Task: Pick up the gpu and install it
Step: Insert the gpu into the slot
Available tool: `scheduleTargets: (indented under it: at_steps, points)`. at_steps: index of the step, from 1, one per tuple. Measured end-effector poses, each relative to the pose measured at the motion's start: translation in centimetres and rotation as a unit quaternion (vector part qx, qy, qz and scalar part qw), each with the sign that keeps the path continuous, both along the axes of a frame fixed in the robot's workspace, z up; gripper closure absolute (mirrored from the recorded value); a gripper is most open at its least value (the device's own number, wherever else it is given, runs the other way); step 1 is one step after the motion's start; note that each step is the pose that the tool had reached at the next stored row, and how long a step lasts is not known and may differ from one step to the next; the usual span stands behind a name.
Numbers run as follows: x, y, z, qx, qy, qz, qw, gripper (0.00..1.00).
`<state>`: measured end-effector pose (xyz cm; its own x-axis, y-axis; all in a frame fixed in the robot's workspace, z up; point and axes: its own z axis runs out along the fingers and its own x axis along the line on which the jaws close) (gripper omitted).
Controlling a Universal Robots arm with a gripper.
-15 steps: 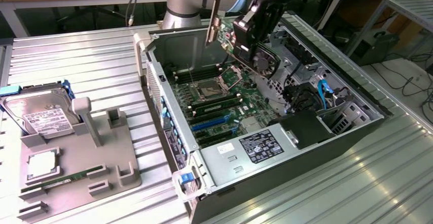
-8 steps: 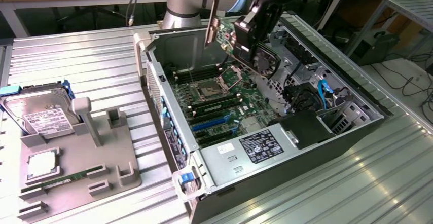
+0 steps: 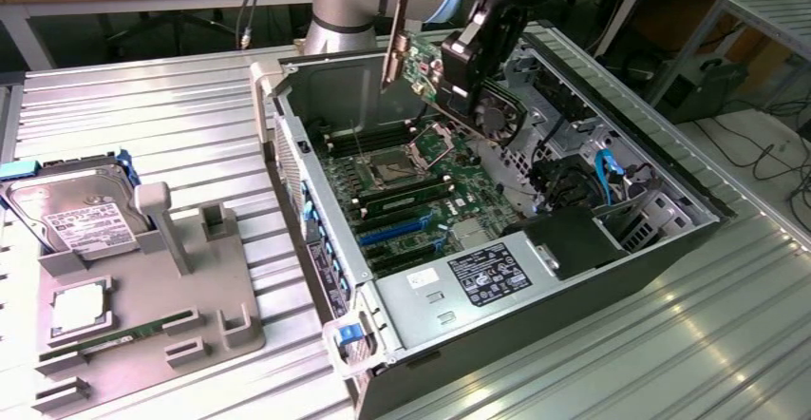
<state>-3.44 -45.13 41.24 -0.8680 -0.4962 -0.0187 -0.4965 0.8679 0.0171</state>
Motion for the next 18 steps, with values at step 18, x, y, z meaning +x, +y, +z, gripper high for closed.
scheduleTargets:
  at_steps: [18]
  points:
    - [0.00, 0.00, 0.00, 0.0000, 0.0000, 0.079, 0.9969, 0.73]
